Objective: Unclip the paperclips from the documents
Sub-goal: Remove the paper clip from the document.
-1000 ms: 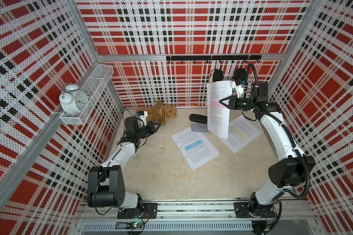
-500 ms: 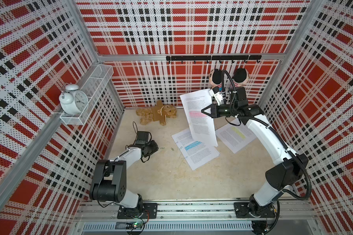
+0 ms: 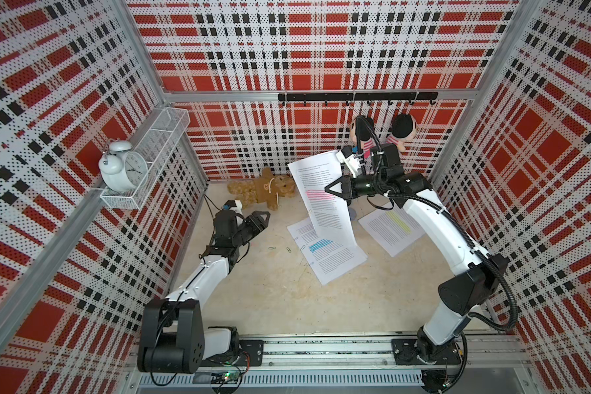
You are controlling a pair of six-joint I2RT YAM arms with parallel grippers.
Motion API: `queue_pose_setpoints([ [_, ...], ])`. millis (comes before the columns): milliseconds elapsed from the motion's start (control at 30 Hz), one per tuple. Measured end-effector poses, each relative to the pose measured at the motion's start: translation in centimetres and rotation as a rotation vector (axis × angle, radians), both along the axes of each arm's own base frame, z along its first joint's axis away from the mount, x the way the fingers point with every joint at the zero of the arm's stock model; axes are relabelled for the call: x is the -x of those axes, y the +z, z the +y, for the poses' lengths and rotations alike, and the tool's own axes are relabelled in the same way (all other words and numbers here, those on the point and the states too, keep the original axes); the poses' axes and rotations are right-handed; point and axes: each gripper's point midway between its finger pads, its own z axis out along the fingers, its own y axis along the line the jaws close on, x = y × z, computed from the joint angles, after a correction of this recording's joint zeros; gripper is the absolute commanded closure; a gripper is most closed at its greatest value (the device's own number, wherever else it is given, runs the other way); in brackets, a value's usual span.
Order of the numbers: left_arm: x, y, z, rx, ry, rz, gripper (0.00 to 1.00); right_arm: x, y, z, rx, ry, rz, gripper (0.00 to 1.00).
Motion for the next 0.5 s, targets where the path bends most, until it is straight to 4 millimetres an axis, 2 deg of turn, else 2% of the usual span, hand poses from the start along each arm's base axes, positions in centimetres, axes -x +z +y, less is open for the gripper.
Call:
queue_pose_setpoints([
  [67, -0.4, 3.1, -1.3, 0.071, -0.066, -0.102, 0.26, 0.3, 0.8, 1.0, -0.015, 0.035, -0.003, 1.00],
  [167, -0.6, 6.5, -3.0, 0.150, -0.159, -0.204, 0.23, 0.4, 1.9, 2.2, -0.038, 0.083, -0.007, 1.00],
  [367, 0.0, 10.7, -5.4, 0.246, -0.312, -0.320, 0.19, 1.3, 3.6, 3.9, -0.091, 0.163, 0.009, 1.00],
  [500, 0.8, 12.4, -6.3, 0.292, -0.389, -0.367, 0.18, 2.2, 4.0, 4.3, -0.116, 0.197, 0.040, 1.00],
])
